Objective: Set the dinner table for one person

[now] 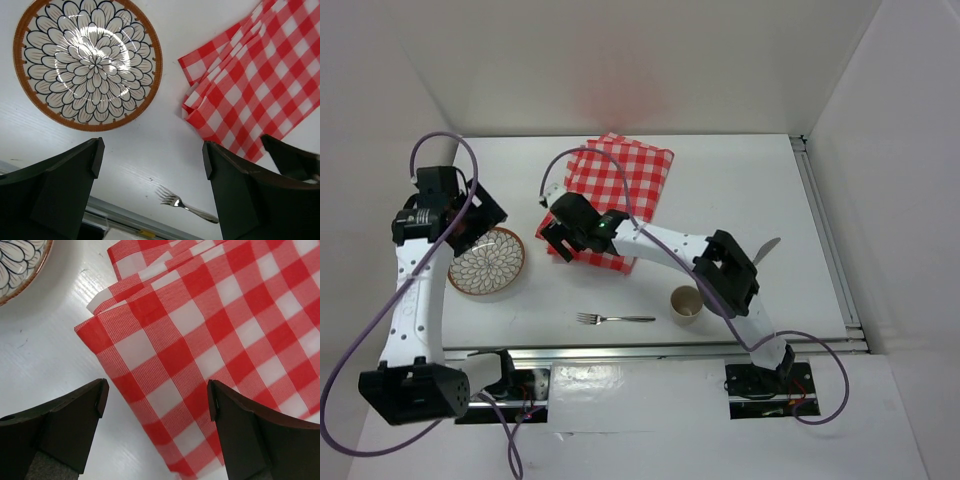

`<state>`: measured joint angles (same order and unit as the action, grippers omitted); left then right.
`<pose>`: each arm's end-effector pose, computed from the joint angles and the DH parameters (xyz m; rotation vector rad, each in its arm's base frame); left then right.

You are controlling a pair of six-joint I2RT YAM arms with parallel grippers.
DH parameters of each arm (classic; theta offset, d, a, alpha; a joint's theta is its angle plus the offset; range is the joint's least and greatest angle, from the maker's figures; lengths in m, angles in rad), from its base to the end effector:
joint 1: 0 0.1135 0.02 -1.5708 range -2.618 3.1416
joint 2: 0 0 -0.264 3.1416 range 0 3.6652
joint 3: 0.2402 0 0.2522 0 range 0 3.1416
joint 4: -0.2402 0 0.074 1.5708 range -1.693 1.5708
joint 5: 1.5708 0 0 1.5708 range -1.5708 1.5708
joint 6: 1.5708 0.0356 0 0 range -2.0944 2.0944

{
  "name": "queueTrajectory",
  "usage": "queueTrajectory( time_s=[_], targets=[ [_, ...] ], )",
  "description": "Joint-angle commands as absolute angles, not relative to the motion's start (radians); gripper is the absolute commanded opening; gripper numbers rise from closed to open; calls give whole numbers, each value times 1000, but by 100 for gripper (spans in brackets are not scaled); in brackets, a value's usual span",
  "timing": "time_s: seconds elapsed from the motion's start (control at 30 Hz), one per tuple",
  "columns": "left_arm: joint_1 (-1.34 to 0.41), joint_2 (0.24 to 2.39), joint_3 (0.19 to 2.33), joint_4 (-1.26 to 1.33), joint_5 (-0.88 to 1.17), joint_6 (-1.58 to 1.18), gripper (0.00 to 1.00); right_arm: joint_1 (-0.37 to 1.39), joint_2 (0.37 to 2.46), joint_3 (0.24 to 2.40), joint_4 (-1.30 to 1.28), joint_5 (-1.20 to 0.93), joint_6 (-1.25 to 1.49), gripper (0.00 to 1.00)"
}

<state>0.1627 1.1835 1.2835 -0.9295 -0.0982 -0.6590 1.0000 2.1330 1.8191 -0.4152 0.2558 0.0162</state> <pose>0.2283 0.0410 0.3614 -0.9996 2.1799 -0.1146 0.2740 0.4101 0.2461 -0.9607 2.0706 0.2402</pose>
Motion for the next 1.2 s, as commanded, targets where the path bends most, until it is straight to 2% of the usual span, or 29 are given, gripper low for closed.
queueTrajectory(
  time_s=[0.0, 0.27, 0.4, 0.53, 0.57, 0.63, 0.7, 0.77, 0.8, 0.93, 1.17],
  targets=[
    [166, 1114, 1267, -939, -89, -727, 100, 1020, 2198, 1904, -341, 229, -71, 93],
    [175, 1089, 1256, -948, -109, -741, 100, 1049, 2295, 1976, -302, 137, -114, 93],
    [175, 1080, 1247, -939, -95, -750, 100, 1062, 2335, 1991, -314, 172, -123, 93],
    [175, 1071, 1238, -920, -84, -750, 100, 1062, 2382, 2006, -291, 256, -123, 84],
    [175, 1071, 1229, -920, -84, -761, 100, 1062, 2394, 2020, -282, 309, -123, 79],
    [175, 1071, 1229, -920, -84, -761, 100, 1062, 2410, 2020, -255, 347, -137, 76],
    [175, 1071, 1229, -911, -84, -761, 100, 1062, 2410, 2020, -245, 370, -147, 63],
    [175, 1071, 1229, -911, -84, -761, 100, 1062, 2398, 2007, -213, 370, -147, 47],
    [175, 1071, 1229, -911, -84, -761, 100, 1062, 2387, 1987, -190, 370, -147, 31],
    [175, 1071, 1207, -878, -63, -761, 100, 1062, 2321, 1967, -181, 393, -117, 0],
    [175, 1138, 1189, -807, 35, -741, 94, 939, 2099, 1879, -204, 324, 15, 0]
  ],
)
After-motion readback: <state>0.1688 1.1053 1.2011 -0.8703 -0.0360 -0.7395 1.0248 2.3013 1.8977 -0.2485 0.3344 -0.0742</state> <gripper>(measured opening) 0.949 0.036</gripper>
